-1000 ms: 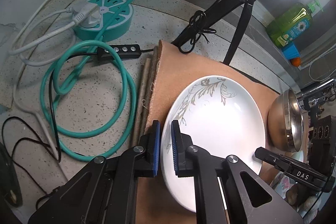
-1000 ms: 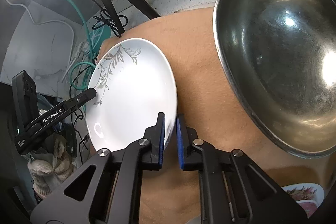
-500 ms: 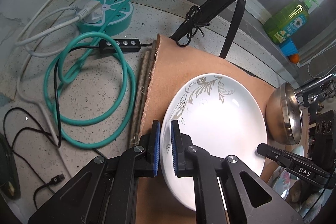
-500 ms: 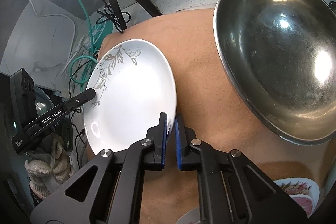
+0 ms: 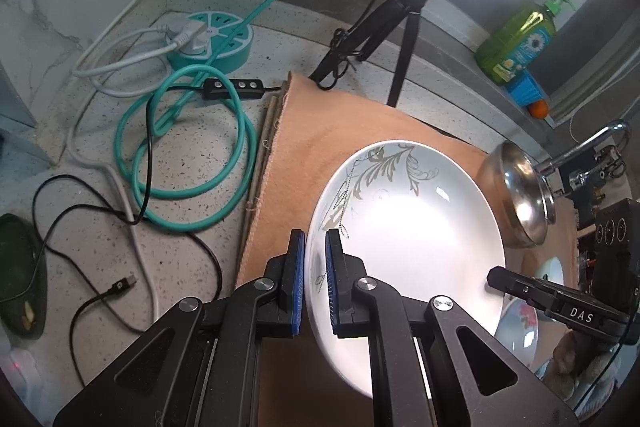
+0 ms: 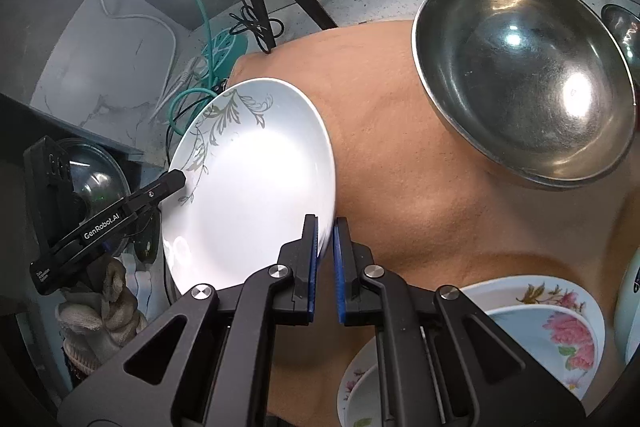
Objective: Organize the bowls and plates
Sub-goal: 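Lift the white branch-pattern plate and carry it toward the plate stack, then lower the branch-pattern plate onto the floral plate stack with the left gripper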
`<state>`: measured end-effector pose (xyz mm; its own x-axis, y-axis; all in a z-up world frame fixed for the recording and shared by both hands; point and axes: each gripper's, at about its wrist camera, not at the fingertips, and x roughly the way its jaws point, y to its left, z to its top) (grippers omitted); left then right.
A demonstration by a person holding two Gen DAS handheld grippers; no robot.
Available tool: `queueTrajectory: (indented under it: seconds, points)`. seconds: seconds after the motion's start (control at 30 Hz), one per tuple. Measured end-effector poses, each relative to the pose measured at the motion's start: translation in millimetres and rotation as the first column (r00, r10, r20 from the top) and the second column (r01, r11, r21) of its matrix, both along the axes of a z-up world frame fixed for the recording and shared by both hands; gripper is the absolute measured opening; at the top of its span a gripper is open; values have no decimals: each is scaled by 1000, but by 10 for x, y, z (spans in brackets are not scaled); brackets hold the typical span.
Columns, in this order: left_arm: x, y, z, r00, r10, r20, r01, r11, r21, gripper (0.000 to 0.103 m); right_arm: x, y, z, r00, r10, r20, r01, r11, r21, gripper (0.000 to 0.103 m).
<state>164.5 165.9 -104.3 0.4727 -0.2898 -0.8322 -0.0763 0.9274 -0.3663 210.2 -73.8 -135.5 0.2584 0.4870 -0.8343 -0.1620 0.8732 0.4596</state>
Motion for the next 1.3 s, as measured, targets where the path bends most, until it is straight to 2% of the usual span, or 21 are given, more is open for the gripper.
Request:
queueTrajectory:
  seconds: [0.2,0.43,0.83,1.3]
  points:
    - [-238,-186,208,999,-16,40,16,1000,-6,8,-231,-183,119,1000,15,15,-15,1000,13,7]
    - [-463,-504,320,997,-48,64,49,999,-14,8,-491,-543,205,1000,11,25,-11,1000,23,7]
    - [-775,-1060,278,990,-131,53,132,991,-29,8,-884,-1154,215,999,-28,27,28,999,22,7]
    - [-980,-1609,31,972,-237,-11,236,971,-40,8,-1231,-1719,75,996,-91,4,91,995,-38,7]
